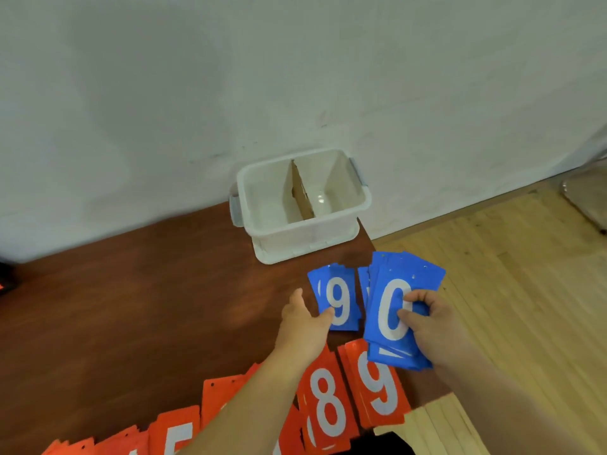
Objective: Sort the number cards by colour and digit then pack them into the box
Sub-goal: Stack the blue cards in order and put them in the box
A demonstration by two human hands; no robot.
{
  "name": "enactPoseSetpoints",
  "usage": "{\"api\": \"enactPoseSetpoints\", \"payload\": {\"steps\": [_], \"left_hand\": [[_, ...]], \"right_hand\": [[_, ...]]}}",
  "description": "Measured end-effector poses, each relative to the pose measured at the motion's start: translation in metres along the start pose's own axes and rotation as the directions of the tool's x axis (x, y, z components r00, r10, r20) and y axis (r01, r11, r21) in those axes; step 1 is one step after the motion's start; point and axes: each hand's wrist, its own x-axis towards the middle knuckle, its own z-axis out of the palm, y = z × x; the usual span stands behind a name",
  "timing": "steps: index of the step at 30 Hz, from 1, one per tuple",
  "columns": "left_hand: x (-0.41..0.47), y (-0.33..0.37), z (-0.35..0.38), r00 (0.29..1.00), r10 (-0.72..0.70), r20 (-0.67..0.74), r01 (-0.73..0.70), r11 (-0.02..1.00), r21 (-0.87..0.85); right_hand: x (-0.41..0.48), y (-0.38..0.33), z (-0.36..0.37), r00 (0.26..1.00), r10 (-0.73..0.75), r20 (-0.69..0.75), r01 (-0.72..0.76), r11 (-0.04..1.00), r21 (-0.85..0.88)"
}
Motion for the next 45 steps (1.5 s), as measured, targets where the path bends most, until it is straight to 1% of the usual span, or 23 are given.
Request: {"api": "enactPoseSetpoints", "payload": {"steps": [3,6,8,10,13,15,18,20,22,24,26,28,29,31,33,34,36,38,40,41,42,43,45], "left_hand": [[0.031,0.012,0.033,0.991,-0.099,-0.088,0.115,0.971,0.210],[0.051,0.031,0.062,0.977,-0.128,-0.171,0.184,0.911,0.369],[0.057,0.039,0.077,0.970,-0.111,-0.217,0.200,0.871,0.448],[0.060,0.043,0.086,0.965,-0.114,-0.235,0.213,0.863,0.459],[0.062,0.046,0.088,0.958,-0.160,-0.240,0.246,0.888,0.389],[0.060,0.047,0.085,0.962,-0.156,-0.223,0.226,0.914,0.337],[0.054,0.045,0.082,0.985,-0.062,-0.161,0.106,0.952,0.286],[0.045,0.046,0.078,0.993,0.009,-0.113,0.013,0.981,0.194],[0.033,0.045,0.071,0.993,0.067,-0.095,-0.058,0.994,0.096],[0.015,0.042,0.058,0.991,0.094,-0.091,-0.098,0.995,-0.037],[-0.005,0.036,0.043,0.992,0.105,-0.068,-0.113,0.985,-0.133],[-0.026,0.030,0.029,0.990,0.137,-0.033,-0.141,0.975,-0.173],[-0.035,0.027,0.022,0.988,0.154,-0.027,-0.157,0.972,-0.174],[-0.048,0.020,0.008,0.986,0.153,-0.061,-0.163,0.960,-0.228],[-0.059,0.014,-0.007,0.985,0.115,-0.131,-0.155,0.922,-0.356],[-0.064,0.011,-0.017,0.981,0.097,-0.167,-0.158,0.898,-0.411],[-0.072,0.001,-0.036,0.975,0.082,-0.207,-0.178,0.846,-0.503],[-0.079,-0.012,-0.054,0.978,0.091,-0.186,-0.182,0.803,-0.567],[-0.084,-0.028,-0.073,0.983,0.093,-0.157,-0.171,0.770,-0.614],[-0.085,-0.036,-0.083,0.984,0.089,-0.157,-0.169,0.762,-0.626],[-0.086,-0.044,-0.094,0.982,0.084,-0.170,-0.175,0.751,-0.637],[-0.086,-0.052,-0.105,0.979,0.083,-0.185,-0.185,0.739,-0.648],[-0.088,-0.071,-0.128,0.969,0.089,-0.229,-0.224,0.705,-0.673]], "right_hand": [[0.010,0.016,-0.028,0.999,0.035,-0.034,-0.035,0.999,0.003],[0.014,0.027,-0.049,0.997,0.067,-0.030,-0.066,0.998,0.024],[0.018,0.032,-0.061,0.996,0.083,-0.025,-0.082,0.996,0.028],[0.022,0.036,-0.069,0.996,0.090,-0.019,-0.090,0.995,0.031],[0.028,0.037,-0.076,0.995,0.104,-0.001,-0.104,0.994,0.032],[0.031,0.035,-0.078,0.993,0.113,0.017,-0.114,0.993,0.035],[0.033,0.027,-0.077,0.995,0.095,0.040,-0.097,0.994,0.044],[0.034,0.021,-0.075,0.995,0.081,0.050,-0.083,0.995,0.054],[0.036,0.016,-0.073,0.994,0.072,0.077,-0.079,0.993,0.093],[0.036,0.007,-0.067,0.988,0.077,0.134,-0.100,0.979,0.176],[0.031,-0.004,-0.055,0.967,0.104,0.231,-0.173,0.937,0.305],[0.023,-0.016,-0.037,0.930,0.117,0.347,-0.254,0.888,0.382],[0.018,-0.020,-0.026,0.918,0.102,0.384,-0.258,0.888,0.381],[0.010,-0.026,-0.002,0.918,0.044,0.394,-0.174,0.937,0.302],[-0.001,-0.030,0.021,0.925,-0.037,0.379,-0.016,0.991,0.136],[-0.007,-0.033,0.032,0.920,-0.073,0.386,0.055,0.997,0.059],[-0.022,-0.038,0.053,0.892,-0.136,0.431,0.169,0.985,-0.040],[-0.038,-0.044,0.077,0.839,-0.195,0.509,0.292,0.949,-0.118],[-0.056,-0.049,0.103,0.757,-0.243,0.606,0.408,0.901,-0.148],[-0.066,-0.051,0.116,0.719,-0.257,0.645,0.445,0.884,-0.145],[-0.076,-0.052,0.129,0.697,-0.268,0.665,0.458,0.880,-0.126],[-0.086,-0.053,0.141,0.696,-0.277,0.663,0.445,0.890,-0.095],[-0.104,-0.054,0.163,0.724,-0.294,0.624,0.399,0.917,-0.030]]}}
